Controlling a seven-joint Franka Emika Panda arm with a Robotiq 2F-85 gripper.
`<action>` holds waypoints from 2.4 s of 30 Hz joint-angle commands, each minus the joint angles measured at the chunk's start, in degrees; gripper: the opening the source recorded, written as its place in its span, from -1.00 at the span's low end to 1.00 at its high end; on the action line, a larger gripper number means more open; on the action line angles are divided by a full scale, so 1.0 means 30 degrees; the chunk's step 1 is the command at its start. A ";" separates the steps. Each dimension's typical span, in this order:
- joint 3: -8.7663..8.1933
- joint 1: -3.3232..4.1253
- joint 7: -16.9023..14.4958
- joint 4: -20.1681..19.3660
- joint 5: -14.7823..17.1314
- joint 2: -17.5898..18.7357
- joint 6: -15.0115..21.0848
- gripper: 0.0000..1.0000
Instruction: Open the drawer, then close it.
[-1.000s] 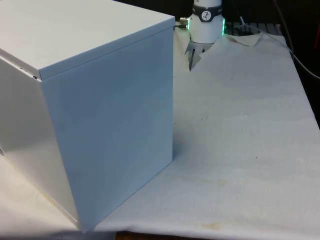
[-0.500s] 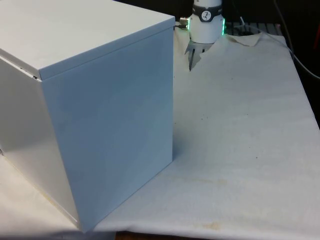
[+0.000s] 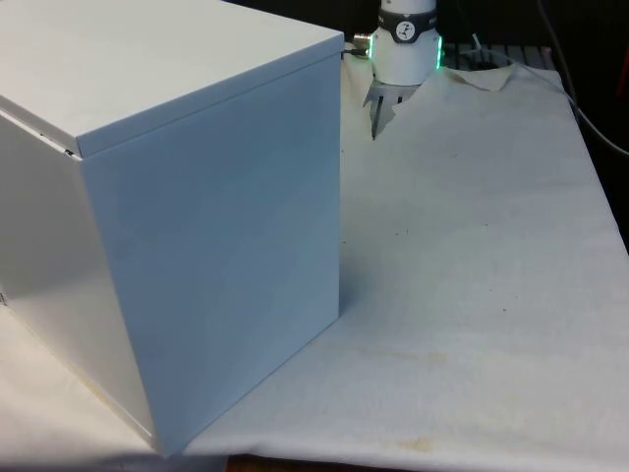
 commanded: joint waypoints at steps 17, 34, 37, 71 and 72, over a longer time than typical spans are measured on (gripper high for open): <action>-0.0019 -0.0038 -0.2177 0.1031 0.0267 0.0993 0.0057 1.00; 0.0019 -0.0019 -0.5042 0.0898 0.0611 0.1050 0.0306 1.00; 0.0019 -0.0019 -0.5500 0.0879 0.0688 0.1089 0.0306 1.00; -0.0191 -0.0191 -1.0485 -0.0134 0.1299 0.1471 0.3552 1.00; -0.0210 -0.0191 -1.0657 -0.0172 0.1337 0.1471 0.3648 1.00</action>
